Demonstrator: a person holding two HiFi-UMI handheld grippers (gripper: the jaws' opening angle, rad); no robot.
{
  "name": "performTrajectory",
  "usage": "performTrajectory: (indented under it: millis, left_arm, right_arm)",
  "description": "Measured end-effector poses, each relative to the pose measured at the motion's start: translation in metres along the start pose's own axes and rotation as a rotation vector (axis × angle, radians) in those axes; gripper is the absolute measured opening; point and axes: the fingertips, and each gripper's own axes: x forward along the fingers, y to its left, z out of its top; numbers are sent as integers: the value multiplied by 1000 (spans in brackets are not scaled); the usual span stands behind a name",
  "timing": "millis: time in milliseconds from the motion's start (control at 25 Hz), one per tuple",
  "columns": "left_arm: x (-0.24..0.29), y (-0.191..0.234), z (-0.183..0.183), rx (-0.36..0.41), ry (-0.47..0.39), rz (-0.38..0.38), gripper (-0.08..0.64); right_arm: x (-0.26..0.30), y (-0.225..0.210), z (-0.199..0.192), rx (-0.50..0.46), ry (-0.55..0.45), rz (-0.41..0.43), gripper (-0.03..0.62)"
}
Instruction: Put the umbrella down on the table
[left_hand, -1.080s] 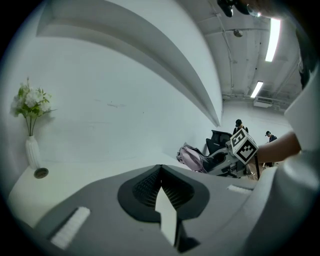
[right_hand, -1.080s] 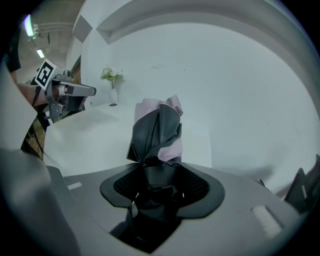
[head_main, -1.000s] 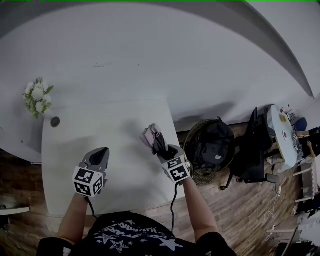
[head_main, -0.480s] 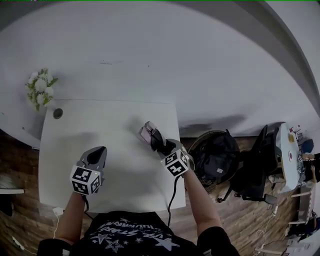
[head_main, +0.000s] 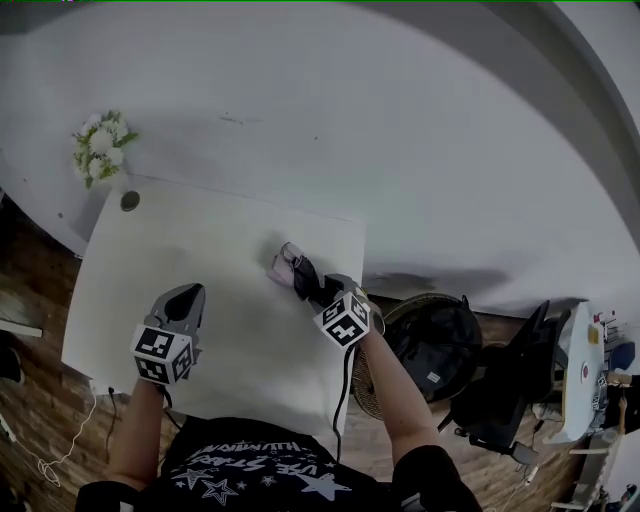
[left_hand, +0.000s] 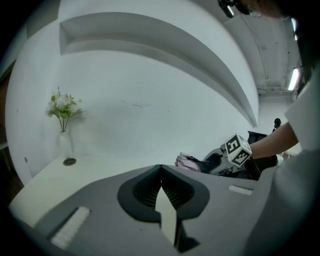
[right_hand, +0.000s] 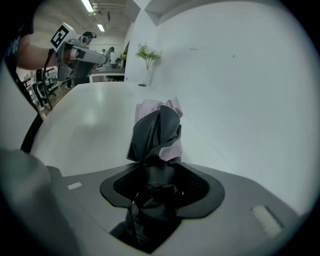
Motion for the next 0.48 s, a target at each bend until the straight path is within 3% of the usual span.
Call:
performTrajectory:
  millis: [280,480]
  left_arm:
    - [5,-4,-6,-2,19,32,3]
    - [6,-8,-11,7,37,24,3]
  right_arm:
    - [20,-5,-9,-91,27,37,244]
    - [25,-3,-13,-88,21,49,244]
